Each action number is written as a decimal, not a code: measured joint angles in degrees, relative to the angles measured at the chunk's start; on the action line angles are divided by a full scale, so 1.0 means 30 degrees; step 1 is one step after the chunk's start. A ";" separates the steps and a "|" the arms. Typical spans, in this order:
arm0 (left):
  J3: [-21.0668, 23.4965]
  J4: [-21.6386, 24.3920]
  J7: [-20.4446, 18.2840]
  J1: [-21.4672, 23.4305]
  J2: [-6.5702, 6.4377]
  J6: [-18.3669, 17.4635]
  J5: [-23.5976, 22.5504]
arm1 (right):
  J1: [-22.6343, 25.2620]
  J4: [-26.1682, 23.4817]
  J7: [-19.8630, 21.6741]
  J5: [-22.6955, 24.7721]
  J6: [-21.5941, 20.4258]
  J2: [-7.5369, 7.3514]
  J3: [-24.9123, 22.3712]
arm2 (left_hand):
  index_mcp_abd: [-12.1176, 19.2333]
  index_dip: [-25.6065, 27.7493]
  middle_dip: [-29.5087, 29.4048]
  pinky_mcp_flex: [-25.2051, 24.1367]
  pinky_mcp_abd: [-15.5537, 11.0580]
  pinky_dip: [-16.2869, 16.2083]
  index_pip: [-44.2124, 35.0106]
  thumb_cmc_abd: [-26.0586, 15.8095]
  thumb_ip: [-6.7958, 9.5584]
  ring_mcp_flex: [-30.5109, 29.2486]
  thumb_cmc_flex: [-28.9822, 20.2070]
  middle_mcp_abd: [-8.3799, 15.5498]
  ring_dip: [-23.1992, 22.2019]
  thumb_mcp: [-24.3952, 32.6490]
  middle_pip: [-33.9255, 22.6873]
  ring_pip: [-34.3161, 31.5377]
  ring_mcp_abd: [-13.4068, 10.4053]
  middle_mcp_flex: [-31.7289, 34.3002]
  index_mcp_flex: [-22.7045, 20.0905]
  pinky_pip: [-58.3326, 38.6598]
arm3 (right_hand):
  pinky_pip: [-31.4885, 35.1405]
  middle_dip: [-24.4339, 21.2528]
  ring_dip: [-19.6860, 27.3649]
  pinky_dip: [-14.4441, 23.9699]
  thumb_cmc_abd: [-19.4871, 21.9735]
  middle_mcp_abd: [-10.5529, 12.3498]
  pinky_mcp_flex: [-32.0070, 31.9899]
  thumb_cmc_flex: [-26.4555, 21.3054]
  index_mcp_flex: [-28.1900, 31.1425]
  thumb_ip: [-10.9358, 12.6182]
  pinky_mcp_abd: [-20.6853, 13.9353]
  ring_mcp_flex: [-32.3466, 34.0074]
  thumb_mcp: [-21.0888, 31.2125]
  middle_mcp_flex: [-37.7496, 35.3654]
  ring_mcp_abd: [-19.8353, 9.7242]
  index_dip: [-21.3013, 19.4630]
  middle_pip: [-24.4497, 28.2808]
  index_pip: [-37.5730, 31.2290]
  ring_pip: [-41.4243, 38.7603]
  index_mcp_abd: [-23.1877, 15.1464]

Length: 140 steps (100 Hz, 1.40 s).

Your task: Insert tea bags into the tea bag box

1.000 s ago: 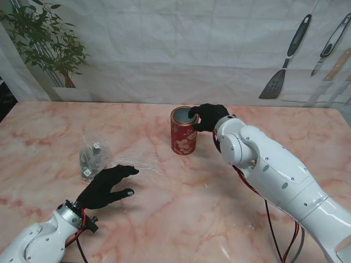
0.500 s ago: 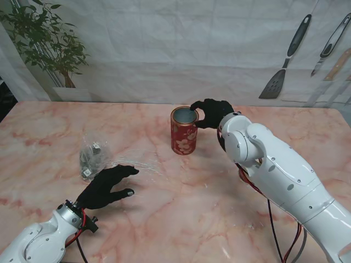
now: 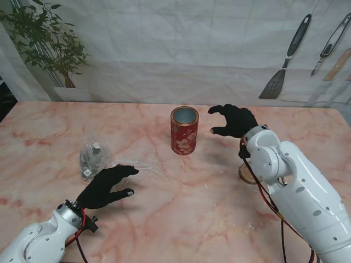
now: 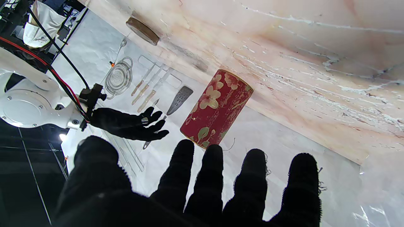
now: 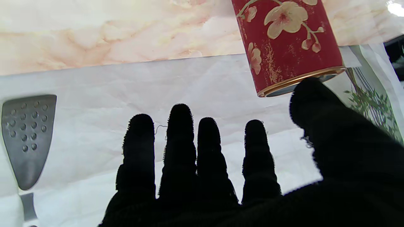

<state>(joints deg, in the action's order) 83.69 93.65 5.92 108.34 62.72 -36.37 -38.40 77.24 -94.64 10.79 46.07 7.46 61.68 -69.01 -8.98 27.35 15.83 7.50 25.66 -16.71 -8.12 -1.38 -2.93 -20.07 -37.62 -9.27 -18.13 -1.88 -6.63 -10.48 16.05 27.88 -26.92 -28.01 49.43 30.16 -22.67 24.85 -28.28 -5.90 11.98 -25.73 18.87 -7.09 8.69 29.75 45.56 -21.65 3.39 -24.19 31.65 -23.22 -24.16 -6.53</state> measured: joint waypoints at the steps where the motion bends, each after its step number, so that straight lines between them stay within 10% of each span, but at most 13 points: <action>1: 0.0000 0.0001 -0.0002 0.0001 0.0000 0.0003 -0.0004 | 0.0117 -0.0027 -0.0060 -0.0128 -0.0084 0.0000 -0.0110 | 0.0000 0.0000 0.0000 0.0022 0.0000 0.0000 0.0000 0.0000 0.0000 0.0000 0.0000 0.0000 0.0000 0.0000 0.0000 0.0000 0.0000 0.0001 0.0000 0.0000 | -0.0005 -0.0084 0.0037 -0.0017 0.0000 -0.0003 -0.0024 0.0000 0.0000 0.0000 0.0000 -0.0089 0.0000 0.0002 0.0070 -0.0012 -0.0045 0.0004 0.0090 0.0006; 29: 0.0062 0.0122 -0.0031 0.0015 -0.0002 0.0136 -0.0137 | 0.3715 -0.0501 -0.4223 -0.1662 -0.3035 0.0325 -0.2651 | 0.0000 0.0000 0.0000 0.0059 0.0000 0.0000 0.0000 0.0000 0.0000 -0.0001 0.0000 0.0000 -0.0002 0.0000 0.0000 0.0000 0.0003 0.0002 0.0000 0.0000 | -0.0850 -0.0365 0.0556 -0.0310 -0.0581 -0.0090 -0.0474 0.0016 0.0372 0.0000 -0.0234 -0.0414 0.0328 0.0170 0.0122 -0.0170 -0.0558 0.0016 0.0792 0.0263; 96: 0.0392 0.0615 -0.0046 0.0129 -0.0014 0.0442 -0.0808 | 0.9813 -0.1862 -0.5912 -0.3435 -0.5950 0.0693 -0.5263 | 0.0000 0.0000 0.0000 0.0480 0.0120 -0.0985 -0.0005 0.0000 0.0000 -0.0036 0.0000 0.0000 -0.0038 0.0000 -0.0004 0.0000 0.0238 0.0002 0.0000 -0.1499 | -0.1815 -0.0642 0.0803 -0.0474 -0.0795 -0.0217 -0.0951 -0.0027 0.0374 0.0000 -0.0257 -0.1063 0.0250 0.0170 0.0225 -0.0174 -0.1457 0.0182 0.1828 0.0389; 119: 0.0517 0.1143 0.0620 0.0064 -0.0060 0.1311 -0.2943 | 1.0270 -0.1701 -0.5716 -0.4034 -0.6011 0.0759 -0.5395 | -0.0577 0.0385 0.0911 0.1074 0.0069 -0.5414 -0.0248 0.0000 0.0000 -0.0592 0.0000 -0.1112 -0.1540 0.0000 -0.0808 -0.0977 0.0943 0.0006 -0.0342 -0.6879 | -0.2173 -0.0646 0.0805 -0.0474 -0.0794 -0.0255 -0.0976 -0.0050 0.0377 0.0000 -0.0258 -0.1257 0.0211 0.0170 0.0240 -0.0174 -0.1678 0.0316 0.1894 0.0406; 140: 0.0780 0.2368 0.0682 -0.0226 -0.0213 0.3956 -0.5468 | 1.0273 -0.1404 -0.5863 -0.4222 -0.5976 0.0815 -0.5427 | -0.1298 0.0511 0.2664 0.2449 -0.1816 -0.9978 -0.0248 0.0000 0.0000 -0.0744 0.0007 -0.1982 -0.5273 0.0000 -0.1587 -0.3531 0.1692 0.0008 -0.0406 -1.1637 | -0.2172 -0.0646 0.0805 -0.0473 -0.0794 -0.0310 -0.0977 -0.0092 0.0377 0.0000 -0.0268 -0.1262 0.0148 0.0170 0.0263 -0.0174 -0.1681 0.0358 0.1894 0.0418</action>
<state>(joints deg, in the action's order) 86.03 100.75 7.97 107.66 62.08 -24.50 -54.81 108.06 -98.85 -6.80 33.40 -10.47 64.13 -85.29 -12.87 28.89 23.83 14.85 20.21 -46.64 -8.87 -1.38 -2.93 -22.30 -37.60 -15.21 -33.95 -1.88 -11.39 -21.07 21.13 27.90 -28.13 -62.92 42.91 28.23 -20.26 23.43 -30.66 -6.83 9.05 -26.01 20.01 -7.09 7.89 25.96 46.01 -21.14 4.18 -24.71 26.61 -22.15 -18.48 -5.28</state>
